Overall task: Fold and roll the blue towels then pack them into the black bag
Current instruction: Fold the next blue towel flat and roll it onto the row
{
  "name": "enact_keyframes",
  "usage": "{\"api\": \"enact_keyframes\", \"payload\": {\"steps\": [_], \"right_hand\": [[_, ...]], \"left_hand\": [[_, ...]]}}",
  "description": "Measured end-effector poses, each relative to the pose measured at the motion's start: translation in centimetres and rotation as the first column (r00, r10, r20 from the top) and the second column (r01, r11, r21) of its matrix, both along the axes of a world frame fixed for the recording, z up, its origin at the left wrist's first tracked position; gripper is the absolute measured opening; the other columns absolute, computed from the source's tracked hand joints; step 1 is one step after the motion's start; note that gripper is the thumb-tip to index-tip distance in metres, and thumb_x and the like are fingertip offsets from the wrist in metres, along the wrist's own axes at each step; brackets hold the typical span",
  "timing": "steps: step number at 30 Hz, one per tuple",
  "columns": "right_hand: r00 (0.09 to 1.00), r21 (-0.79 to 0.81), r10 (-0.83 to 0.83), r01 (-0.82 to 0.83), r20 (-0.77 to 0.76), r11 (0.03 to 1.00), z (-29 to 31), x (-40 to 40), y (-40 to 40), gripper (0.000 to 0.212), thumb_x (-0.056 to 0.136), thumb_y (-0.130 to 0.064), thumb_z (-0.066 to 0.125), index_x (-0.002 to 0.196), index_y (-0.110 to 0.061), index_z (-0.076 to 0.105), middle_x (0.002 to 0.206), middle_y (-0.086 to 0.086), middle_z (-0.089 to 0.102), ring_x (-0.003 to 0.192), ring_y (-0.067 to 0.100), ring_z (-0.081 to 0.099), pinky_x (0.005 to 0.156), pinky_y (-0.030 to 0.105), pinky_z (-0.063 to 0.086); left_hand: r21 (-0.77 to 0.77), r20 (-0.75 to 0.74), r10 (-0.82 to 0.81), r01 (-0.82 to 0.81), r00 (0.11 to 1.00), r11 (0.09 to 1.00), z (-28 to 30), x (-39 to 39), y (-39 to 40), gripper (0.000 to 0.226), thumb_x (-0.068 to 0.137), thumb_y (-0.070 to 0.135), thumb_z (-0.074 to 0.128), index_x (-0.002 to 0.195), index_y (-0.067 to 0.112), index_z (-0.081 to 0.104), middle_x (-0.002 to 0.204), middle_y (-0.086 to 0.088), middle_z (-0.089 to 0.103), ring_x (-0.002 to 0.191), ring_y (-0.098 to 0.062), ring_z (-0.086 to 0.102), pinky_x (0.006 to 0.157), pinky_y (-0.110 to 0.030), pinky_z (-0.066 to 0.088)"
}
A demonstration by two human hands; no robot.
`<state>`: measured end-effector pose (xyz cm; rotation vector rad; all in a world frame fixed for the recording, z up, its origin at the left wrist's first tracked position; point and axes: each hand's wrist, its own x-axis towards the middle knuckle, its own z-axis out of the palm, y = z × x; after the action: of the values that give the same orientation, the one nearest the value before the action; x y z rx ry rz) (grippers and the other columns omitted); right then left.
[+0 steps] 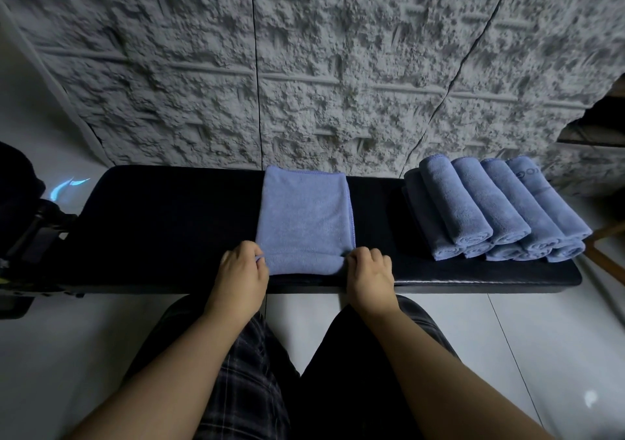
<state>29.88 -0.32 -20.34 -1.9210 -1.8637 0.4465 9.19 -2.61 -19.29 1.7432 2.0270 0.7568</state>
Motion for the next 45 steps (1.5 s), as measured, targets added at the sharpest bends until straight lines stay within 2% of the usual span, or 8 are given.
{"api": "enact_keyframes", "payload": {"steps": [4,7,17,23,29,34,40,45], "right_hand": [[0.990,0.160,0.014,-0.037,0.143,0.987,0.5,0.0,-0.1,0.011,0.080,-0.010,0.048,0.083,-0.007,0.059,0.084,0.014,0.052,0.071,0.032,0.045,0.059,0.036,0.036],[0.963,0.217,0.152,-0.202,0.224,0.955,1.3,-0.1,-0.2,0.024,0.070,-0.005,0.035,0.079,-0.013,0.057,0.080,0.006,0.052,0.068,0.024,0.045,0.057,0.030,0.032],[0.954,0.148,0.282,-0.296,0.106,0.944,0.7,0.0,-0.3,0.025,0.071,-0.018,0.048,0.089,-0.006,0.059,0.085,0.006,0.056,0.075,0.023,0.050,0.066,0.030,0.045],[0.950,0.095,0.310,-0.313,0.043,0.945,0.3,0.6,-0.1,0.026,0.075,-0.005,0.067,0.100,-0.007,0.059,0.096,0.007,0.057,0.083,0.026,0.051,0.073,0.036,0.047],[0.946,0.055,0.323,-0.323,0.016,0.945,0.6,1.0,0.5,0.027,0.083,-0.004,0.058,0.110,-0.008,0.060,0.100,0.006,0.058,0.087,0.024,0.049,0.078,0.037,0.046],[0.966,-0.077,0.253,-0.256,-0.046,0.964,1.1,1.5,0.1,0.027,0.097,-0.021,0.047,0.123,-0.020,0.050,0.111,-0.004,0.057,0.101,0.019,0.048,0.085,0.030,0.028],[0.984,-0.183,0.148,-0.164,-0.094,0.969,1.3,0.9,0.0,0.027,0.100,-0.029,0.037,0.120,-0.017,0.052,0.114,-0.001,0.057,0.105,0.020,0.047,0.092,0.033,0.031],[0.993,-0.079,0.115,-0.113,0.016,0.990,0.8,0.6,-0.3,0.065,0.087,-0.054,0.016,0.117,-0.016,0.058,0.111,0.006,0.051,0.100,0.023,0.041,0.082,0.034,0.031]], "left_hand": [[0.113,-0.048,0.041,-0.035,0.998,0.993,-0.1,-0.2,0.2,0.013,0.079,-0.001,0.060,0.083,0.008,0.052,0.094,-0.008,0.047,0.087,-0.023,0.043,0.070,-0.032,0.038],[0.196,-0.162,-0.093,0.124,0.982,0.973,-0.2,-0.3,0.4,0.029,0.065,-0.014,0.063,0.074,0.012,0.058,0.086,-0.004,0.053,0.081,-0.023,0.046,0.063,-0.032,0.041],[0.131,-0.150,-0.205,0.225,0.967,0.965,-1.2,-0.7,0.0,0.034,0.070,0.010,0.073,0.101,0.018,0.060,0.106,0.004,0.054,0.103,-0.014,0.040,0.087,-0.036,0.037],[0.116,-0.067,-0.251,0.257,0.966,0.959,-1.6,-1.3,0.5,0.036,0.078,-0.006,0.064,0.108,0.015,0.059,0.111,0.002,0.051,0.104,-0.010,0.037,0.089,-0.031,0.038],[0.110,-0.025,-0.235,0.236,0.972,0.965,-1.1,-1.3,0.7,0.026,0.090,0.000,0.052,0.112,0.011,0.059,0.115,0.002,0.053,0.101,0.000,0.031,0.090,-0.021,0.030],[-0.012,0.074,-0.150,0.152,0.986,0.988,-0.2,-1.1,0.3,0.029,0.097,0.011,0.042,0.125,0.005,0.049,0.116,-0.005,0.049,0.108,-0.014,0.040,0.089,-0.021,0.031],[-0.075,0.070,-0.086,0.091,0.994,0.993,-0.1,-0.9,0.1,0.029,0.099,0.018,0.038,0.121,0.005,0.051,0.107,-0.001,0.048,0.099,-0.011,0.038,0.084,-0.022,0.031],[0.056,0.010,0.027,-0.027,1.000,0.998,-0.3,-0.7,0.4,0.016,0.090,0.012,0.057,0.105,0.006,0.061,0.112,-0.011,0.049,0.101,-0.024,0.042,0.086,-0.031,0.037]]}}
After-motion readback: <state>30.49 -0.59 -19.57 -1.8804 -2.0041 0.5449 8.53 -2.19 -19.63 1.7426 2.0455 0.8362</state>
